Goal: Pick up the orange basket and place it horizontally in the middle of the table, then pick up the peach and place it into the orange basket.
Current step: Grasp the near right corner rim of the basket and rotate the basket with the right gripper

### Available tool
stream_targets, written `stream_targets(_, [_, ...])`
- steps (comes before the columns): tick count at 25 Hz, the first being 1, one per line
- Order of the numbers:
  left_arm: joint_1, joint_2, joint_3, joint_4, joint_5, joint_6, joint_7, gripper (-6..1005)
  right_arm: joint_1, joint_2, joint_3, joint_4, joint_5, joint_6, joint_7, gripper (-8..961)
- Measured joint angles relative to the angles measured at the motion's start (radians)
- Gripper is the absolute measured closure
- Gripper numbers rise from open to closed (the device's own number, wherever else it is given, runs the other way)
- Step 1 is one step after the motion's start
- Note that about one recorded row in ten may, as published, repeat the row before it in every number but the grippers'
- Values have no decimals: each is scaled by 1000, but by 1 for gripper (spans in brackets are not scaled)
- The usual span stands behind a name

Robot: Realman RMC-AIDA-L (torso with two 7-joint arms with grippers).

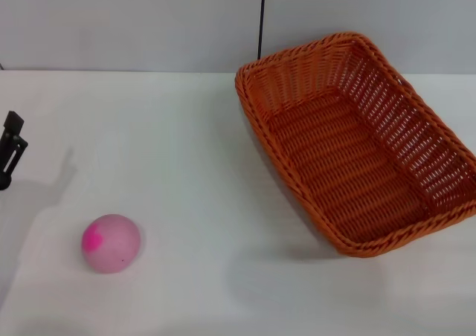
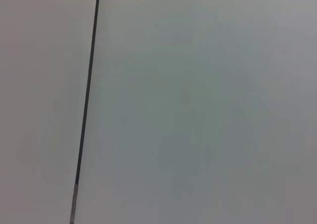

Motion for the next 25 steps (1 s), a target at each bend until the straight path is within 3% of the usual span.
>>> stream_targets(2, [-12,0,-10,-5,0,0,0,175,-37,-2,-46,-161,-67,3,214,379])
stream_targets(3, [-12,0,-10,-5,0,0,0,175,-37,-2,-46,-161,-67,3,214,379])
stream_targets(5, [-28,0,-18,-19,0,0,0,176,-58,-3,-51,-381,-208,64,525,379])
stream_targets(6, [-31,0,-19,-24,0,-1,-1,176,-58,-3,-51,-381,-208,64,525,379])
stream_targets(7, [-41,0,-20,-39,0,-5,-9,176,-52,-13,-50,-547,-346,98,744,379])
stream_targets(8, [-42,0,-20,-41,0,-6,-11,176,-52,-13,-50,-547,-346,98,744,379])
stream_targets(9, [-44,0,-20,-46,0,-7,-19,177,-31,-30,-46,-688,-484,104,946,379])
stream_targets(10, [-46,0,-20,-49,0,-8,-27,177,-31,-30,-46,-688,-484,104,946,379])
stream_targets(13, [-53,1,-20,-63,0,-9,-56,178,22,-64,-47,-873,-685,85,1252,379])
stream_targets(14, [-59,1,-20,-67,0,-8,-65,178,69,-90,-49,-956,-799,56,1379,379])
stream_targets(15, [-59,1,-20,-67,0,-8,-65,178,69,-90,-49,-956,-799,56,1379,379])
stream_targets(16, [-62,1,-20,-70,0,-7,-67,178,93,-103,-48,-980,-857,38,1426,379])
stream_targets(17, [-68,1,-20,-74,0,-6,-67,178,163,-141,-43,-1013,-988,-5,1516,379])
stream_targets(18, [-68,1,-20,-74,0,-6,-67,179,163,-141,-43,-1013,-988,-5,1516,379])
stream_targets(21, [-70,0,-17,-68,0,-29,-74,179,272,-189,-43,-1020,-1176,-43,1581,378])
stream_targets(22, [-67,-2,-12,-52,1,-44,-77,180,351,-215,-48,-1001,-1309,-42,1608,378])
stream_targets(23, [-67,-2,-12,-52,1,-44,-77,180,351,-215,-48,-1001,-1309,-42,1608,378])
stream_targets(24, [-64,-2,-10,-39,3,-49,-77,180,422,-237,-50,-960,-1434,-16,1630,378])
stream_targets(25, [-62,-2,-10,-28,3,-52,-77,180,422,-237,-50,-960,-1434,-16,1630,378])
